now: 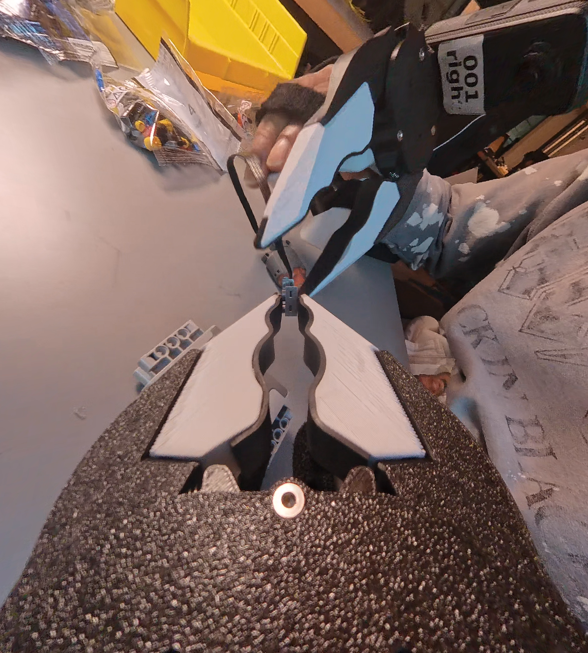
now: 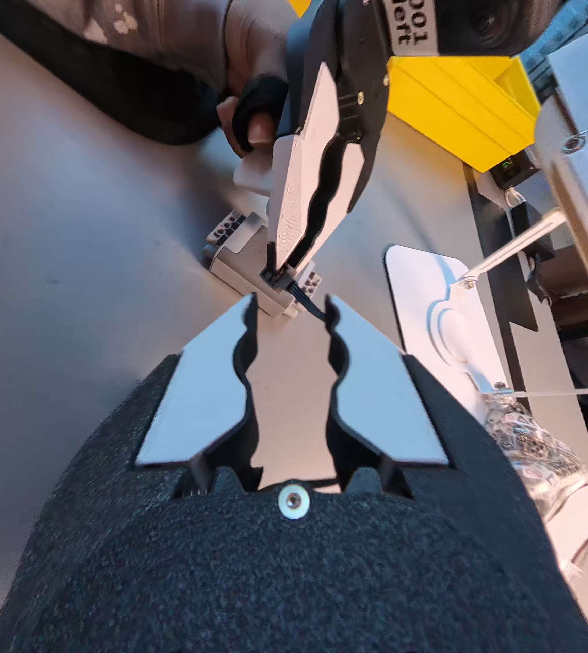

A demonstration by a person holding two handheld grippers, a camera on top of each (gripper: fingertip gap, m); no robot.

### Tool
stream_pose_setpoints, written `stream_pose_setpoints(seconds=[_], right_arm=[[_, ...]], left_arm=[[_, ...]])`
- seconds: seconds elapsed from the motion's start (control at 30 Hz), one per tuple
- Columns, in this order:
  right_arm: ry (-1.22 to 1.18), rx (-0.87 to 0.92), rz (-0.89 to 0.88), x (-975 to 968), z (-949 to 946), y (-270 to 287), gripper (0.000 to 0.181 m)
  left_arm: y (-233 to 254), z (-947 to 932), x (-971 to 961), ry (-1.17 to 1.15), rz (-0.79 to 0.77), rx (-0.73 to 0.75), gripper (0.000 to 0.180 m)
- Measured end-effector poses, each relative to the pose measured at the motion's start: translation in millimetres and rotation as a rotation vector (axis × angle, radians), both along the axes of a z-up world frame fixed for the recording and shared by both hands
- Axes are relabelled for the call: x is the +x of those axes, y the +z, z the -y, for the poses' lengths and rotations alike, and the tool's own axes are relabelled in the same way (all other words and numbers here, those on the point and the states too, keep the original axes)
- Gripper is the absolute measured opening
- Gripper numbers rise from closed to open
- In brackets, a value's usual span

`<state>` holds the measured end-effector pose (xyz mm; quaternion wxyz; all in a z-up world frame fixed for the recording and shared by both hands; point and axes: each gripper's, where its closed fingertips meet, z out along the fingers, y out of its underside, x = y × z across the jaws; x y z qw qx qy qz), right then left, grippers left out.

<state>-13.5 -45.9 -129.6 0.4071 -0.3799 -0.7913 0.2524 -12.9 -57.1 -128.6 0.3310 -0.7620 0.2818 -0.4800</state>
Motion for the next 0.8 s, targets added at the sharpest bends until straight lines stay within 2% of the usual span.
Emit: stream_pose_setpoints(seconds=[0.03,0.1,0.23,0.37,0.5,0.63,0.8], right_arm=[[0.006,0.003,0.014,0.7,0.5,-3.4,0.022],[-0.003,-0.011,0.036,2.9,-2.8,-6.8,0.005],[0.004,-0.149,0.052,6.0,-0.3,-4.9,0.003],[-0.012,-0.179,0.117,13.0,-5.2,-14.6,0.001],[-0.081,-0.198,0.161,18.0,-22.7,-26.0,0.000],[-0.128,-0.211,0.263,24.3,-33.3,-52.9,0.000],[-0.151,-0.219,0.324,28.5,-38.4,-69.3,0.000]], left_arm=[[-0.3,0.7,0.8,-0.004,-0.007,0.007,0.006],[-2.0,-0.9,-0.3,0.006,-0.030,0.027,0.006],[0.1,-2.7,-1.5,0.014,-0.041,0.060,0.007],[-3.3,-13.7,-12.1,0.079,-0.128,0.155,0.008],[-3.7,-29.0,-31.1,0.175,-0.282,0.326,0.027],[-10.5,-25.3,-35.5,0.153,-0.340,0.319,0.053],[-29.9,-11.0,-42.2,0.068,-0.430,0.287,0.074]])
